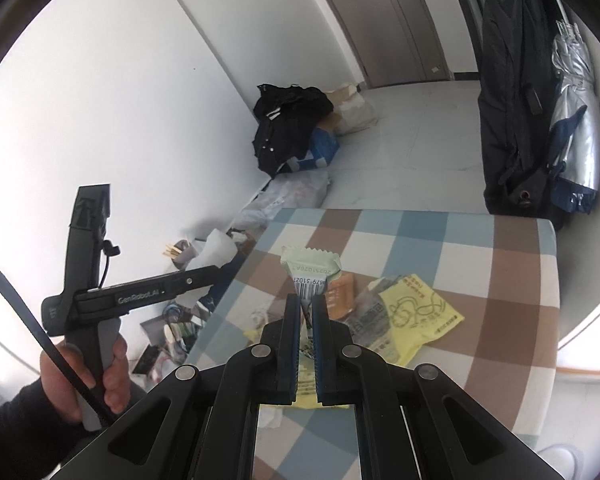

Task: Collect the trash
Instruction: 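Lift the foam sheet and clear plastic off the table with both grippers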

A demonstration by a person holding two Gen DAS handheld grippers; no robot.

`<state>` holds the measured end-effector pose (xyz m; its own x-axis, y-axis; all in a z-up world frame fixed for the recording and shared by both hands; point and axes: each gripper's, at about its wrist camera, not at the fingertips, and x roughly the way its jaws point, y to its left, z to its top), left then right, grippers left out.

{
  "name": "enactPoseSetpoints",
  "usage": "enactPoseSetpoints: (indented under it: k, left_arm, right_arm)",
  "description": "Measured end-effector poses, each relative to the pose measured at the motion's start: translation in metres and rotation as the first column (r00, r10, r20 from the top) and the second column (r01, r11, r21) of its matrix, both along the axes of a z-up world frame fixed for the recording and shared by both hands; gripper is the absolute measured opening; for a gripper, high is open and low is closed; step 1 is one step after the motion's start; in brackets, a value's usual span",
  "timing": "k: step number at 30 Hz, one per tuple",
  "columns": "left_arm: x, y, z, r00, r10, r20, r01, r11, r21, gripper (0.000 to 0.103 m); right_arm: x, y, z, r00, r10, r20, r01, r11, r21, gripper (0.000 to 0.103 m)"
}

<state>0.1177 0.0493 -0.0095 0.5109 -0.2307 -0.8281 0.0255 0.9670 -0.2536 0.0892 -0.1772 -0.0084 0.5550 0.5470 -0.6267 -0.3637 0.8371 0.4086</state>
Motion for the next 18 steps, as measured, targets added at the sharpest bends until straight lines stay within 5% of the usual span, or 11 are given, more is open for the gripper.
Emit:
enactPoseSetpoints:
  k: [18]
  left_arm:
    - [-0.066, -0.012, 0.056, 0.989, -0.054, 0.139, 0.065, 0.995, -0.071, 0.036]
  right_arm:
    - [-0.112, -0.005, 0.079, 0.983, -0.016, 0.185, 0.013, 1.000, 0.017, 0.005]
